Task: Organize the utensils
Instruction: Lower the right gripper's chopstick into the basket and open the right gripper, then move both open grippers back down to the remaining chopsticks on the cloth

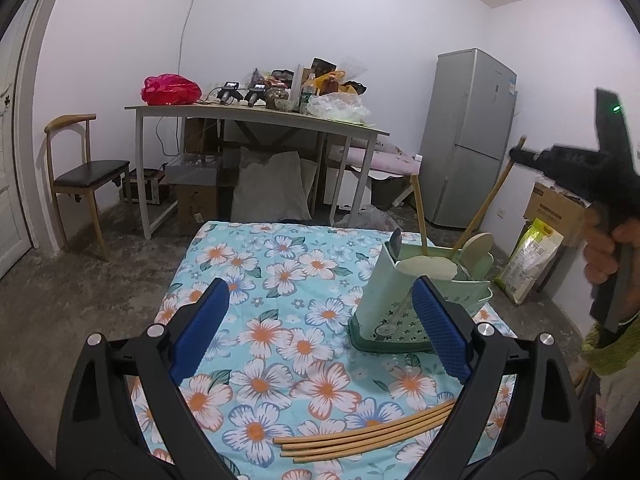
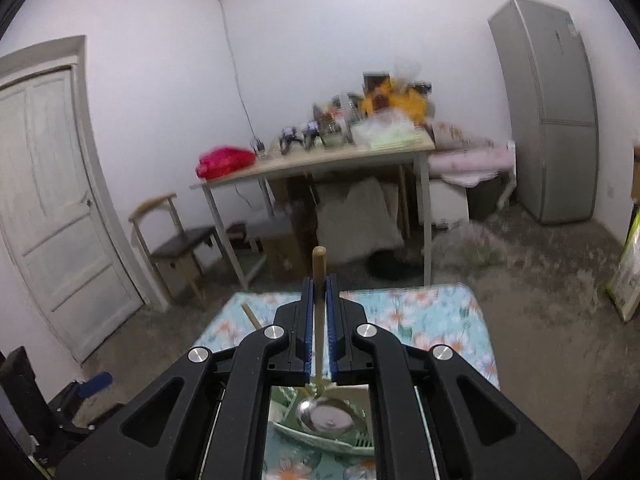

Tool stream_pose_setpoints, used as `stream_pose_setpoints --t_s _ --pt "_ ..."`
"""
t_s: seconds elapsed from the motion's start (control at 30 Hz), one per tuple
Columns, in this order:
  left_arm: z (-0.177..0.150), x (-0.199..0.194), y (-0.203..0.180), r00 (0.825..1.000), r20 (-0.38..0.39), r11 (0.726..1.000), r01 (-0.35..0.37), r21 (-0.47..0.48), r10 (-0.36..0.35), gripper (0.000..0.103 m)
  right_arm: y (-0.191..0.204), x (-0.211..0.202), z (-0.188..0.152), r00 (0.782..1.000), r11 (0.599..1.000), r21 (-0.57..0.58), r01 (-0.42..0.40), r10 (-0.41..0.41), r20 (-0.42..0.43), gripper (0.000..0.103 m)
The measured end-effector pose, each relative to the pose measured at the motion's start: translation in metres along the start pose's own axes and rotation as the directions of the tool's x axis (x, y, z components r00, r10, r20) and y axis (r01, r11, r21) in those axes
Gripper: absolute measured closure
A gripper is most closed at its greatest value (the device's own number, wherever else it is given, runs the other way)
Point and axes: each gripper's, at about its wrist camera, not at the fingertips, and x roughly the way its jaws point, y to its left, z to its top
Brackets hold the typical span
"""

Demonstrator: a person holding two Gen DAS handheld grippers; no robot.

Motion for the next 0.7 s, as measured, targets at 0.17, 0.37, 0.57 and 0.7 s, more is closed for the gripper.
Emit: stream_pose_setpoints --t_s 0.17,0.37,0.57,0.7 --pt "0.000 0.000 0.000 1.000 0.000 1.000 -0.002 0.000 0.002 0.014 -0.010 -0.004 -0.004 1.000 0.999 0.036 0.002 -0.003 0.018 0.062" --pt "-0.002 0.004 0.001 1.000 -0.005 1.000 0.002 -0.005 -0.002 0.014 -0.018 -0.034 0.001 0.994 0.997 0.070 0.016 -0.024 0.105 0.056" --pt "-0.004 0.009 0.003 1.000 -0.013 1.000 -0.003 -0.004 0.003 0.014 -0.019 -0.074 -0.018 0.984 0.987 0.159 -0.017 -0.012 0.177 0.055" --pt "-0.005 0.015 0.004 0.999 -0.024 1.000 -0.020 0.003 0.021 0.014 -0.008 -0.090 -0.049 0.986 0.984 0.171 -0.048 0.020 0.167 0.051"
